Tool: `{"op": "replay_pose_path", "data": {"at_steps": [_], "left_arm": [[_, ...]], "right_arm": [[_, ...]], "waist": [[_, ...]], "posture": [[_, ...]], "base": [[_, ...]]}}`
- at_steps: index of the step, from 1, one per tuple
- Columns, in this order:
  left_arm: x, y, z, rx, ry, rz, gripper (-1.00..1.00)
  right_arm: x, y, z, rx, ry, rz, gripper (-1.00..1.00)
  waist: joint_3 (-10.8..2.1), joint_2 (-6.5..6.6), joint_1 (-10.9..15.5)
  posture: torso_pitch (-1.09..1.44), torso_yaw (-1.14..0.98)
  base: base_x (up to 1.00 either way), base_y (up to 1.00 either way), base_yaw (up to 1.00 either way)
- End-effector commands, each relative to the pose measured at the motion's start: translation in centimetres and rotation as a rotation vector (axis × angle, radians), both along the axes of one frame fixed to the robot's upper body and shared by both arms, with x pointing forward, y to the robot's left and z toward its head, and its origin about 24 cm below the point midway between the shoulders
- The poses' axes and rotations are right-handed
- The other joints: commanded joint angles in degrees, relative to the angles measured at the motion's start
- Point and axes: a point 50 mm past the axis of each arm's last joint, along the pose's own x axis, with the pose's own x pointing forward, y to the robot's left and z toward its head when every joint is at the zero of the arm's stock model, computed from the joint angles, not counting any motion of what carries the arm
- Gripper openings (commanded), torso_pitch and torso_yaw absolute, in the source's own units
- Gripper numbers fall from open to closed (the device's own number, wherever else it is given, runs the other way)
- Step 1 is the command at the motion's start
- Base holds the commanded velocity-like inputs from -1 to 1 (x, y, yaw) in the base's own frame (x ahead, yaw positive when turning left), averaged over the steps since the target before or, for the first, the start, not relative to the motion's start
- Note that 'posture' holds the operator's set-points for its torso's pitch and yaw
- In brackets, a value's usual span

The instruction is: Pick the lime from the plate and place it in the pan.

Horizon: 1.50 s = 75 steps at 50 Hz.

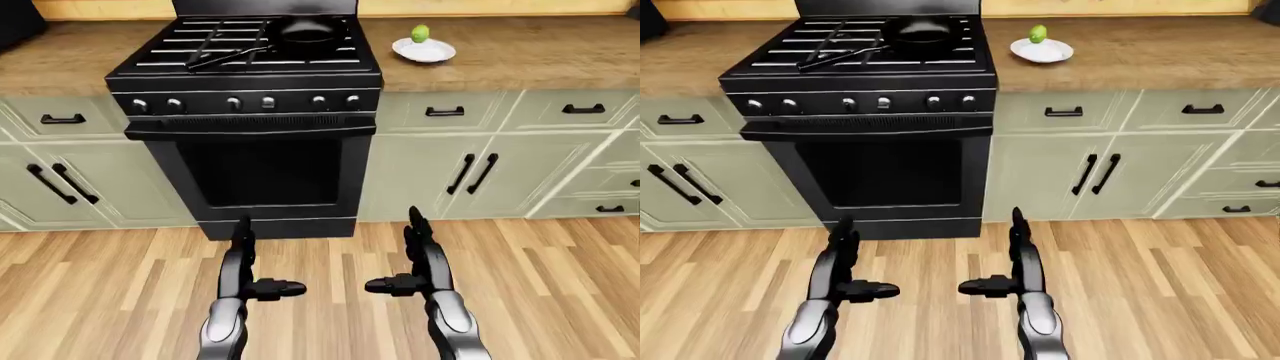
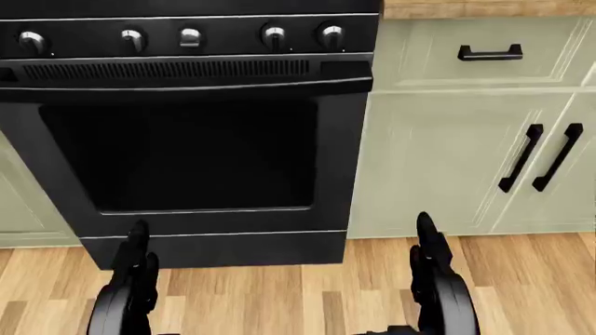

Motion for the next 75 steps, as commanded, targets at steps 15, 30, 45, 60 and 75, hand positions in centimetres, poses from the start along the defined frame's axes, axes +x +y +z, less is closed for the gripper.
{"op": "replay_pose_path", "data": {"at_steps": [15, 30, 45, 60, 75], "left_arm": [[0.2, -0.3, 3.7, 0.095, -0.194, -0.028, 1.00], [-0.7, 0.2, 9.2, 0.104, -0.312, 0.004, 1.00], [-2.6, -0.2, 15.2, 0.063, -0.424, 0.012, 1.00], [-3.0, 0.0, 16.4, 0.082, -0.465, 0.023, 1.00], [-3.2, 0.0, 16.7, 0.105, -0.486, 0.024, 1.00]], "right_arm": [[-0.9, -1.8, 7.7, -0.074, -0.318, -0.106, 1.00], [-2.5, -2.6, 12.3, -0.141, -0.542, -0.178, 1.00], [-3.6, -2.7, 14.4, -0.194, -0.628, -0.217, 1.00], [-3.7, -2.7, 14.2, -0.187, -0.635, -0.213, 1.00], [-4.2, -2.5, 15.2, -0.203, -0.668, -0.210, 1.00]], "waist": [[-4.53, -0.55, 0.46], [-4.95, -0.25, 0.44], [-4.27, -0.33, 0.33], [-4.07, -0.37, 0.43], [-4.36, -0.42, 0.55]], "posture": [[0.00, 0.00], [0.00, 0.00], [0.00, 0.00], [0.00, 0.00], [0.00, 0.00]], "base": [[0.00, 0.00, 0.00], [0.00, 0.00, 0.00], [0.00, 0.00, 0.00], [0.00, 0.00, 0.00], [0.00, 0.00, 0.00]]}}
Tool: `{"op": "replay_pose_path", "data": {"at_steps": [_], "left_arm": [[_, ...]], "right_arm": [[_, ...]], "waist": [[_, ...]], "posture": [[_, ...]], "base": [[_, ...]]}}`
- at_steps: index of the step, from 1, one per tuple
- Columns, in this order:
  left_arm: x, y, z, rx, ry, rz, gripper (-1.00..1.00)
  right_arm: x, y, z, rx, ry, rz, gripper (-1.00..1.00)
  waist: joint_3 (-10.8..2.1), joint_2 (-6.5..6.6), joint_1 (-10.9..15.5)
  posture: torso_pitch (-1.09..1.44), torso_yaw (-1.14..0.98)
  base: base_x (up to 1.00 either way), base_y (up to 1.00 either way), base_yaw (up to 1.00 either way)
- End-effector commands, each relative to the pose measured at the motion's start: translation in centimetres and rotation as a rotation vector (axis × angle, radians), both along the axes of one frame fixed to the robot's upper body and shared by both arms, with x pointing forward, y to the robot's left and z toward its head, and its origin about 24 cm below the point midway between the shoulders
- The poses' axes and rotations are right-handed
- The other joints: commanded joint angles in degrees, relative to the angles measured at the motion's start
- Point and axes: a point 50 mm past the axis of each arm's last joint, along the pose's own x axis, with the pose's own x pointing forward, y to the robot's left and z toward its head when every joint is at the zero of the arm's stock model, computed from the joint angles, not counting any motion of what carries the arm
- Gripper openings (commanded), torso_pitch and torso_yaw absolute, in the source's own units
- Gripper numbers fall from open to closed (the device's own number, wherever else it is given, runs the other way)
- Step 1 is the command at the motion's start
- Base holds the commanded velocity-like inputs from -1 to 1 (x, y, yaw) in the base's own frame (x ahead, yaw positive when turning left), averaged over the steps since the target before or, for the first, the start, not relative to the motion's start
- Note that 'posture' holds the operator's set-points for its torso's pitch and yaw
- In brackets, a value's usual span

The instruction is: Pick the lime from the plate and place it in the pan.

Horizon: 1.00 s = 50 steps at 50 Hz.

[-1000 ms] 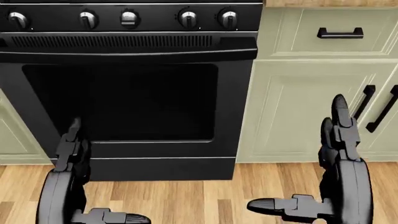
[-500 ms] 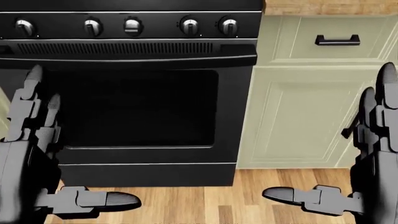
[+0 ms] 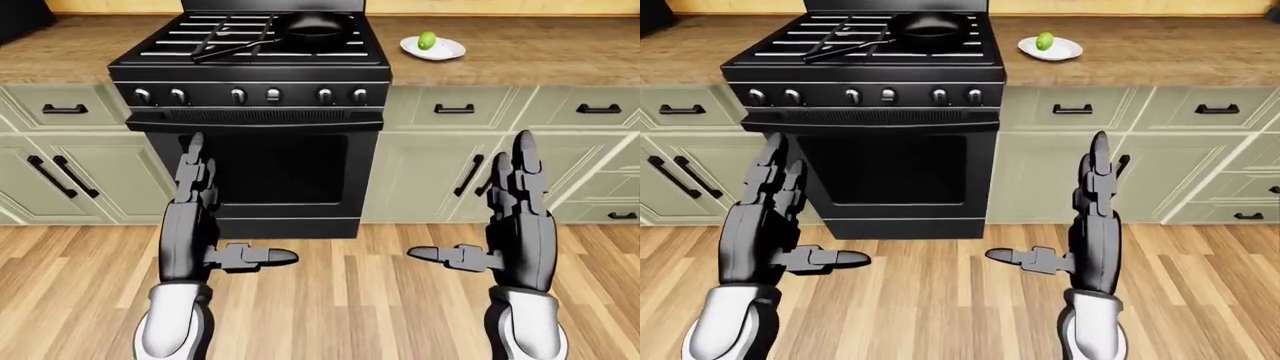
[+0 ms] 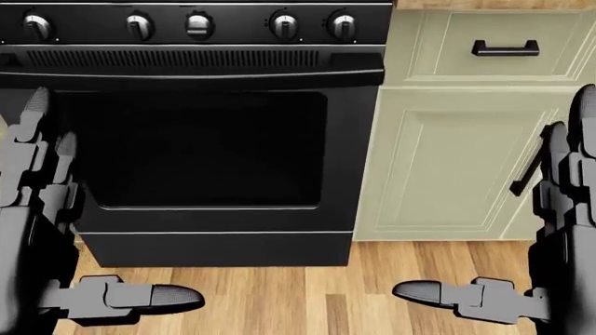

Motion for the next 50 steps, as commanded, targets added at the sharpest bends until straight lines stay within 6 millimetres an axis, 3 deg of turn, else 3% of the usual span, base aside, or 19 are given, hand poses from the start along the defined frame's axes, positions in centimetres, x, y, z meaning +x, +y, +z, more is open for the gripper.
{"op": "replay_pose_path", "data": {"at_steps": [1, 3, 11, 14, 17, 18, 21, 24, 26, 28, 30, 31, 34, 38, 40, 41, 42, 44, 50], "left_arm": [[-0.4, -0.2, 1.3, 0.010, -0.078, -0.007, 1.00], [-0.4, -0.2, 1.3, 0.014, -0.080, -0.006, 1.00], [-0.5, -0.3, 1.6, 0.019, -0.088, -0.006, 1.00], [-0.6, -0.3, 1.7, 0.019, -0.090, -0.006, 1.00], [-0.6, -0.2, 1.7, 0.018, -0.090, -0.003, 1.00], [-0.6, -0.2, 1.8, 0.019, -0.091, -0.003, 1.00], [-0.6, -0.2, 1.8, 0.018, -0.092, -0.004, 1.00], [-0.6, -0.2, 1.8, 0.016, -0.091, -0.004, 1.00], [-0.6, -0.2, 1.8, 0.016, -0.092, -0.004, 1.00], [-0.6, -0.2, 1.9, 0.016, -0.092, -0.003, 1.00], [-0.7, -0.2, 1.9, 0.016, -0.094, -0.003, 1.00], [-0.7, -0.2, 2.0, 0.017, -0.095, -0.003, 1.00], [-0.8, -0.2, 2.3, 0.015, -0.101, -0.003, 1.00], [-0.9, -0.3, 2.5, 0.017, -0.104, -0.004, 1.00], [-0.9, -0.3, 2.5, 0.016, -0.105, -0.003, 1.00], [-0.9, -0.3, 2.5, 0.015, -0.105, -0.003, 1.00], [-0.9, -0.2, 2.6, 0.015, -0.106, -0.002, 1.00], [-0.9, -0.3, 2.6, 0.016, -0.107, -0.003, 1.00], [-1.0, -0.2, 3.0, 0.014, -0.114, -0.001, 1.00]], "right_arm": [[-0.4, 0.1, 1.3, -0.017, -0.077, 0.003, 1.00], [-0.4, 0.2, 1.4, -0.017, -0.079, 0.005, 1.00], [-0.5, 0.1, 1.6, -0.024, -0.082, 0.000, 1.00], [-0.5, 0.1, 1.6, -0.025, -0.082, 0.000, 1.00], [-0.5, 0.1, 1.6, -0.024, -0.083, -0.001, 1.00], [-0.5, 0.1, 1.6, -0.024, -0.083, -0.001, 1.00], [-0.5, 0.1, 1.6, -0.023, -0.080, -0.001, 1.00], [-0.5, 0.1, 1.6, -0.022, -0.080, -0.001, 1.00], [-0.5, 0.2, 1.7, -0.023, -0.080, -0.002, 1.00], [-0.5, 0.2, 1.7, -0.024, -0.080, -0.001, 1.00], [-0.5, 0.2, 1.7, -0.025, -0.080, -0.002, 1.00], [-0.5, 0.2, 1.7, -0.024, -0.080, -0.002, 1.00], [-0.6, 0.2, 1.8, -0.026, -0.084, -0.003, 1.00], [-0.6, 0.1, 1.8, -0.026, -0.085, -0.004, 1.00], [-0.6, 0.1, 1.8, -0.025, -0.084, -0.004, 1.00], [-0.6, 0.1, 1.8, -0.026, -0.084, -0.005, 1.00], [-0.6, 0.1, 1.8, -0.027, -0.084, -0.003, 1.00], [-0.6, 0.1, 1.9, -0.026, -0.085, -0.003, 1.00], [-0.6, 0.2, 2.0, -0.028, -0.089, -0.004, 1.00]], "waist": [[-1.71, 0.24, -0.03], [0.04, 0.43, -0.06], [1.56, 0.28, -0.20], [1.42, 1.36, -0.17], [1.66, 3.97, 0.32], [1.55, 2.68, 0.45], [1.10, 3.18, 0.40], [0.92, 1.83, 0.50], [1.14, 0.39, 0.68], [0.62, -2.52, 0.74], [0.92, -1.71, -0.04], [1.37, -2.34, 0.20], [1.17, -1.44, -0.22], [1.83, 0.87, -0.49], [1.44, 3.20, -0.73], [0.49, 5.23, -0.70], [0.51, 4.24, -0.25], [1.24, 4.34, 0.05], [1.38, 1.36, 0.69]], "posture": [[0.00, 0.00], [0.00, 0.00], [0.00, 0.00], [0.00, 0.00], [0.00, 0.00], [0.00, 0.00], [0.00, 0.00], [0.00, 0.00], [0.00, 0.00], [0.00, 0.00], [0.00, 0.00], [0.00, 0.00], [0.00, 0.00], [0.00, 0.00], [0.00, 0.00], [0.00, 0.00], [0.00, 0.00], [0.00, 0.00], [0.00, 0.00]], "base": [[0.05, 0.00, 0.00], [0.08, 0.00, 0.00], [0.16, 0.00, 0.00], [0.20, 0.00, 0.00], [0.20, 0.00, 0.00], [0.20, 0.00, 0.00], [0.21, 0.00, 0.00], [0.21, 0.00, 0.00], [0.21, 0.00, 0.00], [0.21, 0.00, 0.00], [0.21, 0.00, 0.00], [0.21, 0.00, 0.00], [0.21, 0.00, 0.00], [0.21, 0.00, 0.00], [0.21, 0.00, 0.00], [0.21, 0.00, 0.00], [0.20, 0.00, 0.00], [0.21, 0.00, 0.00], [0.21, 0.00, 0.00]]}}
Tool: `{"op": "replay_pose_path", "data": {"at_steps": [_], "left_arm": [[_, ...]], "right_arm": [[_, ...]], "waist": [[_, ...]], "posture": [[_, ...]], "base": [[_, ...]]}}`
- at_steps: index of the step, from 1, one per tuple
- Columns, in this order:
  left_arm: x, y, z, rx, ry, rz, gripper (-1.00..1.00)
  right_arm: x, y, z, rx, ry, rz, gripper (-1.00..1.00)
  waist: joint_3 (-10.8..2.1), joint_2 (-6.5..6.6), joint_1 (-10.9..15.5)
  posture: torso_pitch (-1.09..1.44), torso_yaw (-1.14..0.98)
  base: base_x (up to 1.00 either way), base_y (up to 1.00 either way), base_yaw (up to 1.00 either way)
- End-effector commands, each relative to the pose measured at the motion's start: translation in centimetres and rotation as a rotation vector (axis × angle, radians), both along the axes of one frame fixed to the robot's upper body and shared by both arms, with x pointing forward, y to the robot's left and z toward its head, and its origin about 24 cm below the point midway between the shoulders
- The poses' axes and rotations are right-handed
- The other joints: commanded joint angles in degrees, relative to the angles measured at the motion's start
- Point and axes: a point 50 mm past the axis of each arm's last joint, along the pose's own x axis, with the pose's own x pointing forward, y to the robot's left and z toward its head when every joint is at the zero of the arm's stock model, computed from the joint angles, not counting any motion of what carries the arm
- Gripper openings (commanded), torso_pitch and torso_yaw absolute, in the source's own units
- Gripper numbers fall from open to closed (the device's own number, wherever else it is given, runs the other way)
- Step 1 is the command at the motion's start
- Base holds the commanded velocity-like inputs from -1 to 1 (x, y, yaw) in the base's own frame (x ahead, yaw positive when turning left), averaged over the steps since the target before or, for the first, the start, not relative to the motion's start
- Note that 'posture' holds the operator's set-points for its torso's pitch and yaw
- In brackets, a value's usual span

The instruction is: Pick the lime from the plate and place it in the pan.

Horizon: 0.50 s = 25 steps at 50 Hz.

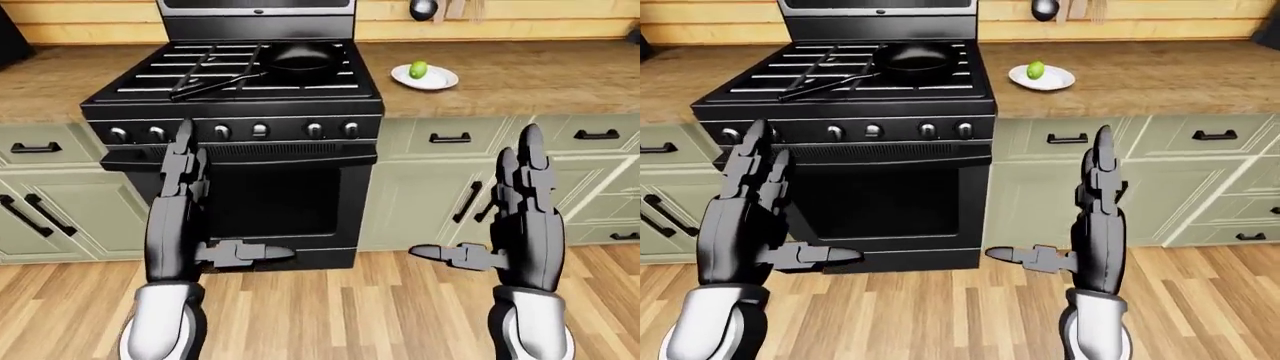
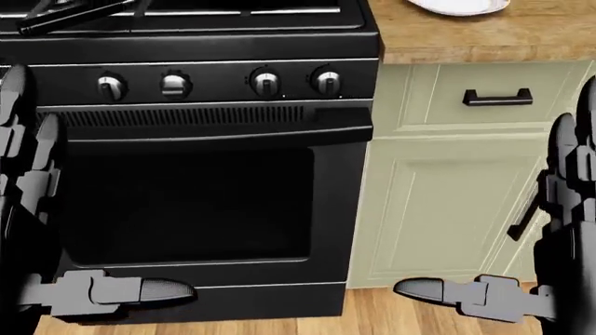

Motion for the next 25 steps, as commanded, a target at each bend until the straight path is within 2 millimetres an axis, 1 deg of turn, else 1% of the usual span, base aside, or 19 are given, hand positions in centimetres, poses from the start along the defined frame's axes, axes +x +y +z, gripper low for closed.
{"op": "replay_pose_path", "data": {"at_steps": [1, 2, 3, 4, 5, 6, 7, 9, 10, 13, 14, 15, 16, 17, 18, 19, 20, 22, 25], "left_arm": [[-0.37, -0.23, 1.18, 0.002, -0.071, -0.015, 1.00], [-0.36, -0.25, 1.07, 0.002, -0.070, -0.016, 1.00], [-0.36, -0.26, 0.94, 0.002, -0.070, -0.016, 1.00], [-0.38, -0.27, 1.01, 0.004, -0.071, -0.015, 1.00], [-0.41, -0.27, 1.15, 0.003, -0.072, -0.016, 1.00], [-0.43, -0.27, 1.18, 0.004, -0.071, -0.015, 1.00], [-0.44, -0.29, 1.22, 0.004, -0.072, -0.016, 1.00], [-0.51, -0.30, 1.35, 0.005, -0.075, -0.015, 1.00], [-0.51, -0.28, 1.42, 0.003, -0.077, -0.015, 1.00], [-0.58, -0.28, 1.51, 0.003, -0.079, -0.014, 1.00], [-0.60, -0.30, 1.56, 0.004, -0.080, -0.014, 1.00], [-0.62, -0.29, 1.62, 0.004, -0.082, -0.013, 1.00], [-0.62, -0.25, 1.46, 0.005, -0.083, -0.011, 1.00], [-0.63, -0.23, 1.59, 0.004, -0.083, -0.011, 1.00], [-0.62, -0.20, 1.68, 0.003, -0.084, -0.010, 1.00], [-0.61, -0.17, 1.71, 0.004, -0.084, -0.009, 1.00], [-0.63, -0.15, 1.78, 0.002, -0.085, -0.009, 1.00], [-0.55, -0.08, 1.55, 0.000, -0.083, -0.003, 1.00], [-0.64, -0.07, 1.75, 0.004, -0.091, 0.000, 1.00]], "right_arm": [[-0.34, 0.07, 1.18, -0.016, -0.072, -0.001, 1.00], [-0.32, 0.07, 1.17, -0.016, -0.071, -0.001, 1.00], [-0.32, 0.07, 1.17, -0.015, -0.071, -0.001, 1.00], [-0.34, 0.09, 1.18, -0.016, -0.072, -0.001, 1.00], [-0.36, 0.08, 1.17, -0.015, -0.071, -0.001, 1.00], [-0.39, 0.07, 1.18, -0.015, -0.071, -0.001, 1.00], [-0.40, 0.06, 1.20, -0.016, -0.072, -0.001, 1.00], [-0.43, 0.04, 1.25, -0.015, -0.073, -0.002, 1.00], [-0.45, 0.03, 1.31, -0.015, -0.074, -0.002, 1.00], [-0.48, 0.02, 1.40, -0.010, -0.076, 0.000, 1.00], [-0.45, 0.05, 1.41, -0.012, -0.075, 0.000, 1.00], [-0.43, 0.04, 1.41, -0.011, -0.076, 0.001, 1.00], [-0.43, 0.02, 1.41, -0.010, -0.077, 0.000, 1.00], [-0.43, 0.03, 1.41, -0.011, -0.077, 0.001, 1.00], [-0.42, 0.04, 1.40, -0.010, -0.077, 0.001, 1.00], [-0.39, 0.09, 1.39, -0.011, -0.076, 0.002, 1.00], [-0.35, 0.13, 1.35, -0.011, -0.076, 0.003, 1.00], [-0.31, 0.13, 1.32, -0.009, -0.075, 0.005, 1.00], [-0.26, 0.15, 1.50, -0.011, -0.078, 0.007, 1.00]], "waist": [[-0.44, -0.11, -0.05], [-0.42, -1.15, 0.05], [-0.85, -2.53, 0.09], [-1.53, -4.66, -0.07], [-1.05, -2.73, -0.89], [-0.75, -3.21, -0.68], [-0.61, -3.22, -0.87], [-0.86, -2.50, -1.12], [-0.78, -1.99, -1.13], [-0.02, -0.26, -1.32], [-0.07, 0.55, -1.46], [-0.12, 1.69, -1.58], [-0.75, 3.26, -1.67], [-1.69, 5.49, -1.44], [-0.84, 2.86, -0.61], [-0.69, 3.83, -0.93], [-0.66, 3.54, -0.42], [-1.11, 2.85, -0.31], [-0.63, 1.24, -0.11]], "posture": [[0.00, 0.00], [0.00, 0.00], [0.00, 0.00], [0.00, 0.00], [0.00, 0.00], [0.00, 0.00], [0.00, 0.00], [0.00, 0.00], [0.00, 0.00], [0.00, 0.00], [0.00, 0.00], [0.00, 0.00], [0.00, 0.00], [0.00, 0.00], [0.00, 0.00], [0.00, 0.00], [0.00, 0.00], [0.00, 0.00], [0.00, 0.00]], "base": [[0.22, 0.00, 0.00], [0.20, 0.00, 0.00], [0.22, 0.00, 0.00], [0.22, 0.00, 0.00], [0.21, 0.00, 0.00], [0.21, 0.00, 0.00], [0.21, 0.00, 0.00], [0.20, 0.00, 0.00], [0.21, 0.00, 0.00], [0.21, 0.00, 0.00], [0.22, 0.00, 0.00], [0.20, 0.00, 0.00], [0.20, 0.00, 0.00], [0.21, 0.00, 0.00], [0.20, 0.00, 0.00], [0.22, 0.00, 0.00], [0.21, 0.00, 0.00], [0.21, 0.00, 0.00], [0.21, 0.00, 0.00]]}}
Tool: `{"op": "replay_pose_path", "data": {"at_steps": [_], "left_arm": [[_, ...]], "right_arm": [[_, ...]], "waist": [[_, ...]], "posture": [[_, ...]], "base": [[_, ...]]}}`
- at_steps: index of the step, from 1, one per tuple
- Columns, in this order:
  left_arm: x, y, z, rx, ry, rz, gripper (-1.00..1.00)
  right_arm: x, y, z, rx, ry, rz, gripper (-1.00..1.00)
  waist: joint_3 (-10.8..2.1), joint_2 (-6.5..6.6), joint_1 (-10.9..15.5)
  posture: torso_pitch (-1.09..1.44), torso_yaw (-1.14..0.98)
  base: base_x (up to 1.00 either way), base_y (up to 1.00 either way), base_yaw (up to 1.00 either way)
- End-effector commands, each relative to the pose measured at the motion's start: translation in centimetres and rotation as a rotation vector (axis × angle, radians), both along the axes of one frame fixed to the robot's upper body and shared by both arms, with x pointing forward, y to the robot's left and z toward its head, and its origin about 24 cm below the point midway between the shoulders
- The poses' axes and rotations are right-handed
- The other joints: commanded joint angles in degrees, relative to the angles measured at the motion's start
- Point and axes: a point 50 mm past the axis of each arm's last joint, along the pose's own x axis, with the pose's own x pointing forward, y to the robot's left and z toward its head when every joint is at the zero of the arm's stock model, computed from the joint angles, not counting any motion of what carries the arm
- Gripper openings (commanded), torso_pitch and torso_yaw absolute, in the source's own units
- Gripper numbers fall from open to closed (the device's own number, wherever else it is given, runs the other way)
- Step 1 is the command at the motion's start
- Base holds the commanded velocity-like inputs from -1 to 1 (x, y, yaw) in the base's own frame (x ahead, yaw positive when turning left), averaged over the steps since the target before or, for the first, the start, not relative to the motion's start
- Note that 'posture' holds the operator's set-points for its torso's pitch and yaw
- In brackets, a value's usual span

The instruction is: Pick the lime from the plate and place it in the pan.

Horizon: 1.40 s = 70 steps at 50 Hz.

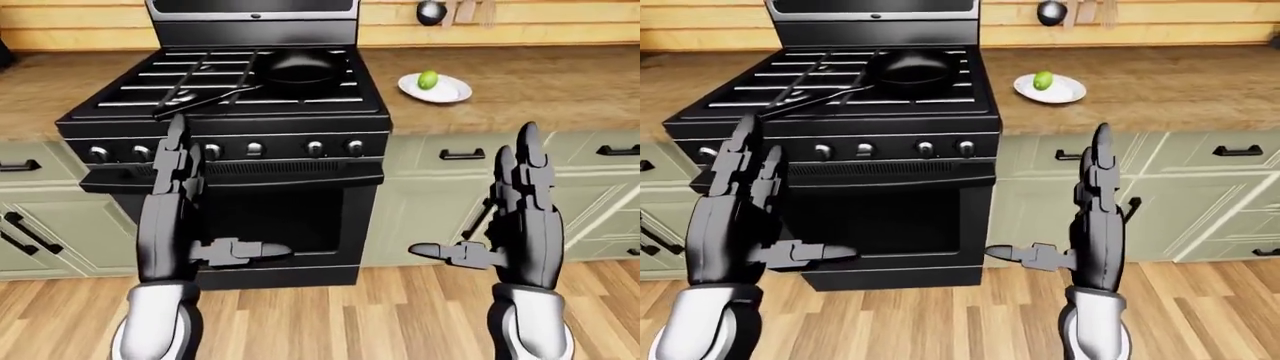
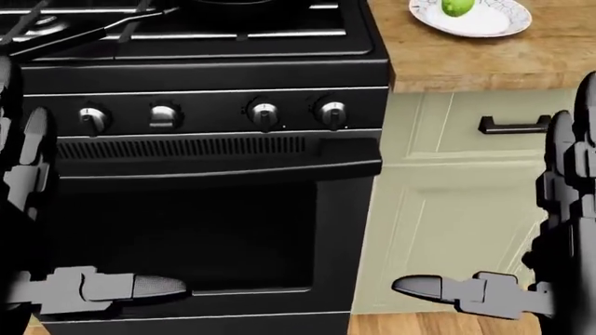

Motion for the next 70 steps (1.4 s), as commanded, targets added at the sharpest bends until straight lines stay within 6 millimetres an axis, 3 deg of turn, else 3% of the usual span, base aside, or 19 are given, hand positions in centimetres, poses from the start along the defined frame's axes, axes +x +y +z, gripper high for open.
{"op": "replay_pose_path", "data": {"at_steps": [1, 5, 6, 8, 14, 18, 19, 21, 27, 31, 32, 34, 40, 44, 45, 53, 57, 66, 70], "left_arm": [[-0.4, -0.1, 1.1, -0.005, -0.079, -0.009, 1.00], [-0.5, -0.1, 1.3, -0.002, -0.085, -0.005, 1.00], [-0.5, -0.2, 1.3, -0.001, -0.088, -0.006, 1.00], [-0.6, -0.2, 1.4, -0.001, -0.090, -0.004, 1.00], [-0.8, -0.1, 1.8, -0.003, -0.098, -0.002, 1.00], [-0.9, -0.1, 2.0, -0.004, -0.103, 0.000, 1.00], [-0.9, -0.1, 2.1, -0.003, -0.105, 0.000, 1.00], [-0.9, -0.1, 2.2, -0.004, -0.106, 0.000, 1.00], [-1.2, 0.0, 2.6, -0.010, -0.118, 0.006, 1.00], [-1.2, 0.1, 2.8, -0.010, -0.125, 0.007, 1.00], [-1.2, 0.0, 2.8, -0.010, -0.124, 0.006, 1.00], [-1.2, 0.0, 2.8, -0.010, -0.126, 0.006, 1.00], [-1.2, 0.0, 3.0, -0.015, -0.133, 0.008, 1.00], [-1.3, 0.0, 3.1, -0.015, -0.141, 0.009, 1.00], [-1.3, 0.1, 3.1, -0.015, -0.142, 0.010, 1.00], [-1.2, 0.2, 3.5, -0.020, -0.155, 0.016, 1.00], [-1.0, 0.4, 4.1, -0.022, -0.165, 0.019, 1.00], [-1.1, 0.6, 4.6, -0.029, -0.188, 0.021, 1.00], [-1.3, 0.7, 4.9, -0.032, -0.194, 0.022, 1.00]], "right_arm": [[-0.5, 0.1, 1.3, -0.017, -0.079, -0.002, 1.00], [-0.5, 0.0, 1.5, -0.017, -0.082, -0.002, 1.00], [-0.5, 0.0, 1.5, -0.017, -0.082, -0.004, 1.00], [-0.6, 0.0, 1.5, -0.018, -0.084, -0.004, 1.00], [-0.7, 0.0, 1.8, -0.018, -0.089, -0.007, 1.00], [-0.7, 0.0, 1.8, -0.018, -0.091, -0.008, 1.00], [-0.7, 0.0, 1.8, -0.017, -0.091, -0.008, 1.00], [-0.6, 0.1, 1.9, -0.017, -0.092, -0.007, 1.00], [-0.5, 0.1, 2.0, -0.016, -0.097, -0.008, 1.00], [-0.5, 0.1, 2.1, -0.019, -0.096, -0.012, 1.00], [-0.5, 0.1, 2.1, -0.018, -0.097, -0.012, 1.00], [-0.5, 0.1, 2.1, -0.018, -0.098, -0.013, 1.00], [-0.6, -0.1, 2.3, -0.017, -0.100, -0.018, 1.00], [-0.7, -0.2, 2.4, -0.016, -0.102, -0.018, 1.00], [-0.6, -0.2, 2.4, -0.015, -0.103, -0.018, 1.00], [-0.7, -0.2, 3.1, -0.018, -0.114, -0.019, 1.00], [-0.6, -0.3, 3.3, -0.018, -0.118, -0.020, 1.00], [-1.2, 0.2, 3.9, -0.020, -0.128, -0.023, 1.00], [-1.4, 0.4, 4.1, -0.022, -0.129, -0.024, 1.00]], "waist": [[-0.33, -0.04, -0.03], [-1.62, -5.78, -0.07], [-0.84, -3.08, -0.90], [-0.56, -4.04, -1.04], [0.17, -0.83, -1.40], [-1.50, 5.03, -1.56], [-0.83, 2.29, -0.88], [-0.50, 3.17, -0.58], [-0.34, 0.05, -0.08], [-1.51, -5.52, -0.02], [-0.93, -3.11, -0.78], [-0.48, -3.92, -0.93], [0.19, -0.86, -1.33], [-1.43, 4.92, -1.50], [-0.75, 2.42, -0.73], [-0.38, 0.16, -0.07], [-1.44, -5.11, 0.06], [0.25, -0.67, -1.26], [-1.18, 4.96, -1.67]], "posture": [[0.00, 0.00], [0.00, 0.00], [0.00, 0.00], [0.00, 0.00], [0.00, 0.00], [0.00, 0.00], [0.00, 0.00], [0.00, 0.00], [0.00, 0.00], [0.00, 0.00], [0.00, 0.00], [0.00, 0.00], [0.00, 0.00], [0.00, 0.00], [0.00, 0.00], [0.00, 0.00], [0.00, 0.00], [0.00, 0.00], [0.00, 0.00]], "base": [[0.21, 0.00, 0.00], [0.21, 0.00, 0.00], [0.21, 0.00, 0.00], [0.21, 0.00, 0.00], [0.21, 0.00, 0.00], [0.21, 0.00, 0.00], [0.22, 0.00, 0.00], [0.21, 0.00, 0.00], [0.22, 0.00, 0.00], [0.21, 0.00, 0.00], [0.22, 0.00, 0.00], [0.22, 0.00, 0.00], [0.21, 0.00, 0.00], [0.22, 0.00, 0.00], [0.22, 0.00, 0.00], [0.21, 0.00, 0.00], [0.21, 0.00, 0.00], [0.21, 0.00, 0.00], [0.21, 0.00, 0.00]]}}
